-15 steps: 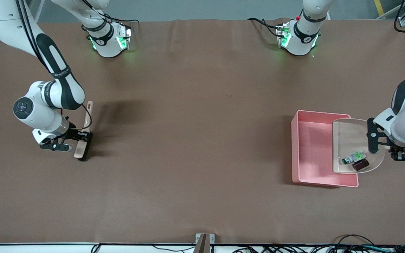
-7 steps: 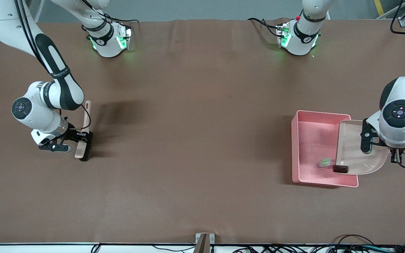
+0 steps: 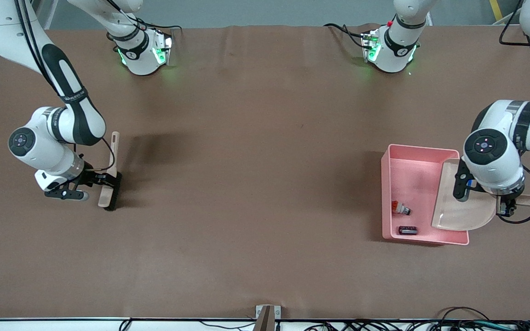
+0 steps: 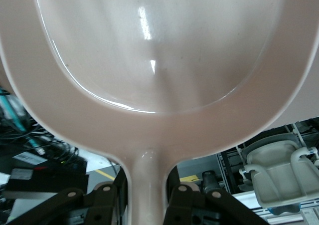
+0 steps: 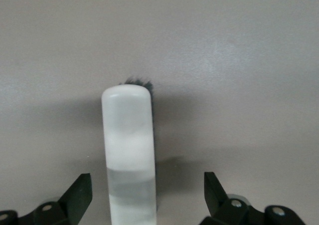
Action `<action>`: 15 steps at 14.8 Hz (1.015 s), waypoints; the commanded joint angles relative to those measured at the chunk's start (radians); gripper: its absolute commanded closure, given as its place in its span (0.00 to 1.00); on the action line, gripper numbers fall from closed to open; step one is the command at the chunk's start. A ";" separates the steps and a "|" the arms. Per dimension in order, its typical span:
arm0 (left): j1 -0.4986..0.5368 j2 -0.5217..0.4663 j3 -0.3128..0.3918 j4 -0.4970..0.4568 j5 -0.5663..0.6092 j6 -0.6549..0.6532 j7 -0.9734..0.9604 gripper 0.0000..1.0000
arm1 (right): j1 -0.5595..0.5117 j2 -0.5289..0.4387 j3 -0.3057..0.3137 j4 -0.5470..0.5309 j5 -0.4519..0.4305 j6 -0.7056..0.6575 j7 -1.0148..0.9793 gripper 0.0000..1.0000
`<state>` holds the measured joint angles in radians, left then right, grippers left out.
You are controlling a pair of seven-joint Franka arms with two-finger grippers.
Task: Clean e-waste and dump in bin
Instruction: 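Carry the empty dustpan back to the table with the left gripper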
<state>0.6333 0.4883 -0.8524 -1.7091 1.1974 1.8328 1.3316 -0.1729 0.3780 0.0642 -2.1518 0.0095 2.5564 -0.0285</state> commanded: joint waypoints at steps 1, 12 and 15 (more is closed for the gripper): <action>-0.030 -0.031 -0.061 0.035 0.007 -0.070 -0.050 0.88 | -0.020 -0.045 0.022 0.050 -0.010 -0.106 -0.008 0.00; -0.297 0.107 -0.146 0.176 -0.245 -0.179 -0.522 0.87 | 0.018 -0.364 0.025 0.239 -0.009 -0.523 0.025 0.00; -0.389 0.217 -0.145 0.206 -0.243 -0.170 -0.546 0.87 | 0.013 -0.369 0.022 0.361 -0.006 -0.706 0.022 0.00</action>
<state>0.2933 0.6288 -0.9982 -1.5582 0.9581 1.6662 0.7958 -0.1562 0.0041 0.0845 -1.8589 0.0093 1.9314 -0.0229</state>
